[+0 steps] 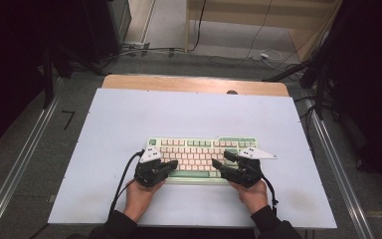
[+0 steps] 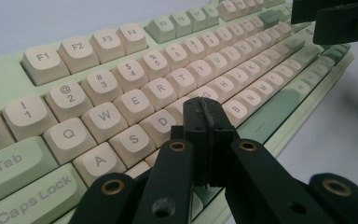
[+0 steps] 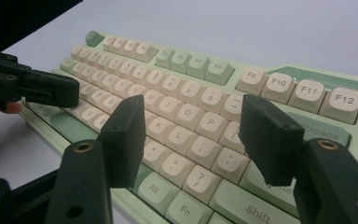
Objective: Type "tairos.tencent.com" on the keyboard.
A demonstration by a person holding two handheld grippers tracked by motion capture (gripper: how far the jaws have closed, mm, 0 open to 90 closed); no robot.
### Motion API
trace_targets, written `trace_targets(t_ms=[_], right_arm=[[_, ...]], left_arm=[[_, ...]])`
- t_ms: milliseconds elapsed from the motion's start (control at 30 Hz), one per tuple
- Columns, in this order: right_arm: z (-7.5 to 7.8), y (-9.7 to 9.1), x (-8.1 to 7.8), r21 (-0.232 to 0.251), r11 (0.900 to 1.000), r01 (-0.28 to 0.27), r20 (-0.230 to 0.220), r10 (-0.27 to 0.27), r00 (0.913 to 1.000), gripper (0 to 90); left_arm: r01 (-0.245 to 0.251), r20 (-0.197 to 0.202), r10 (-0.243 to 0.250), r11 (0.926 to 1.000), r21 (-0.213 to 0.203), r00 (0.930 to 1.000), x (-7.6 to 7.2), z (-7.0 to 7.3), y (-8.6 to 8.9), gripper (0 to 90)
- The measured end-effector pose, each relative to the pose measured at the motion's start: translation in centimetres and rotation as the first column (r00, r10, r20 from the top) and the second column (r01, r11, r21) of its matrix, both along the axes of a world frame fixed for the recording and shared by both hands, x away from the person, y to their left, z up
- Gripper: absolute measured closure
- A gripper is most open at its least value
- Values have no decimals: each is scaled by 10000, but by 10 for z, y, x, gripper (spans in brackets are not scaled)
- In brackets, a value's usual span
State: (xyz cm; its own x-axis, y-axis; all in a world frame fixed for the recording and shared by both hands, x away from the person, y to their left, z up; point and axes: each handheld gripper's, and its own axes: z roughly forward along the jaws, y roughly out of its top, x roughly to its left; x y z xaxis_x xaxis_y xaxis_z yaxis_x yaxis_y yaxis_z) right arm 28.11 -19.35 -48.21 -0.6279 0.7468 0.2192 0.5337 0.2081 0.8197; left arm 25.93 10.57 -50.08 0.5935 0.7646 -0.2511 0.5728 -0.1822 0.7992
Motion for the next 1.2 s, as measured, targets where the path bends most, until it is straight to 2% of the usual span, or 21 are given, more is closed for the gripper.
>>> trace_targets(t_ms=[200, 300, 400, 500, 600, 667, 733, 900, 1000, 1200], right_arm=[[0, 0, 0, -3, 10000, -1, -8, 1, 10000, 392], [1, -1, 0, 36, 10000, 15, 16, -15, 10000, 392], [1, -2, -1, 82, 9999, 70, 16, -70, 10000, 391], [2, -3, 0, 120, 9999, 103, 14, -104, 9999, 383], [2, -3, 0, 94, 9999, 130, 12, -130, 9999, 359], [2, -3, 0, 68, 9998, 159, -28, -159, 9999, 323], [1, -2, 1, 16, 9999, 165, -42, -165, 9999, 312], [1, -1, 2, -68, 9998, 178, -104, -179, 9998, 241], [1, 0, 2, -97, 9998, 166, -106, -167, 9998, 232], [2, 2, 2, -109, 9998, 138, -84, -139, 9999, 237]], left_arm=[[24, -213, -23, 10000, 78, 9998, 2, -2, -3, 900], [72, -69, -74, 9995, -310, 9999, 0, 2, 0, 900], [-24, 286, 50, 9957, -923, 9996, -4, 10, 5, 795], [-383, 669, 459, 9930, -1113, 9967, -7, 15, 10, 641], [-841, 810, 927, 9910, -1037, 9924, -8, 17, 14, 505], [-1002, 688, 1079, 9892, -1066, 9918, -8, 16, 17, 462], [-1095, 602, 1164, 9881, -1077, 9914, -7, 15, 19, 445], [-1238, 781, 1295, 9896, -735, 9885, -9, 14, 19, 396], [-1278, 788, 1323, 9900, -599, 9881, -10, 14, 20, 394], [-1390, 706, 1433, 9884, -618, 9872, -12, 12, 23, 394]])
